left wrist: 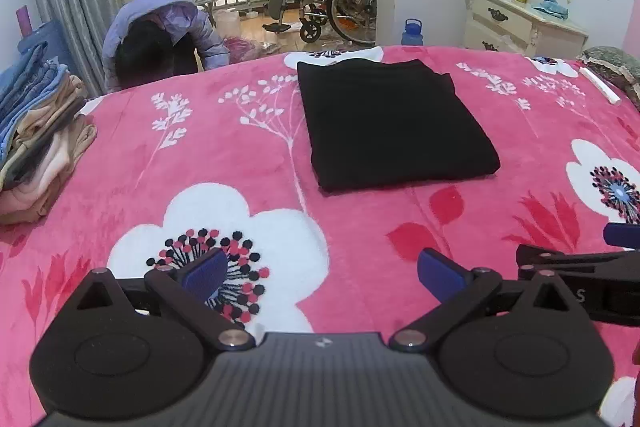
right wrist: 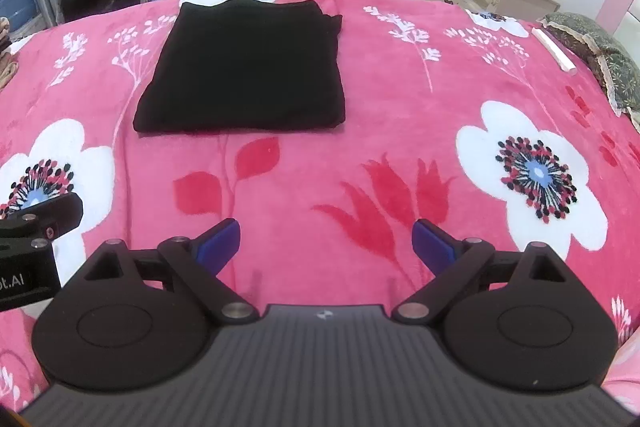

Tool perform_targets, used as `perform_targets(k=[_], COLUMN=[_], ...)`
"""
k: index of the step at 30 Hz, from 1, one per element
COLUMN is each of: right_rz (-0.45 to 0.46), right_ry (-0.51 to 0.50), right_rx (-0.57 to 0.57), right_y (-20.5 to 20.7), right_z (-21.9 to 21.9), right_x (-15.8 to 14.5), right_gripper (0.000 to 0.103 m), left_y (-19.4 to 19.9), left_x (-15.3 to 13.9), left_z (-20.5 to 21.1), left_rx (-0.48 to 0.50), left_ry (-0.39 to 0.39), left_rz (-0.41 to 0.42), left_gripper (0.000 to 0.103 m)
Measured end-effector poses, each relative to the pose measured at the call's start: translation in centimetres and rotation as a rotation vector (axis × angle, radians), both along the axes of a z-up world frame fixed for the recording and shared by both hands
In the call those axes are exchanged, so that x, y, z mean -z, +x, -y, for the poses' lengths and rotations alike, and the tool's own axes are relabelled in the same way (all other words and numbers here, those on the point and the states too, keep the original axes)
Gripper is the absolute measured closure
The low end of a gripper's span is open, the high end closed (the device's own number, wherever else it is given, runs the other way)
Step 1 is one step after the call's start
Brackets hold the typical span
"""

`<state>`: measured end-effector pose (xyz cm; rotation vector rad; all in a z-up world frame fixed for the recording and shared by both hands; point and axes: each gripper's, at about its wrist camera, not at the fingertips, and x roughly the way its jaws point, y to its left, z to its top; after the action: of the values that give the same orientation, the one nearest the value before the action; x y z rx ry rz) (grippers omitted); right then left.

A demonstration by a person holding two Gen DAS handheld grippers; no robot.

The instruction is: Fold clothes

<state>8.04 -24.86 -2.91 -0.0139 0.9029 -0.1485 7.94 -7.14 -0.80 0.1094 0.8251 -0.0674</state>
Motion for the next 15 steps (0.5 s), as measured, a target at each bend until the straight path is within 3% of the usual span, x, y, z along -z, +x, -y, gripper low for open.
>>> perform_targets(k=[15], right_rz=[-0.008], right_ry=[-0.001], right_rx=[-0.006], right_y=[-0.09], right_z=[-0.39], right_x=[0.18], right_gripper=[0.010], left_y=[0.03], left_x=[0.41], left_z=[-0.49], left_rx=[-0.017], left_ry=[0.012], left_rz=[-0.005], left_gripper=[0.001])
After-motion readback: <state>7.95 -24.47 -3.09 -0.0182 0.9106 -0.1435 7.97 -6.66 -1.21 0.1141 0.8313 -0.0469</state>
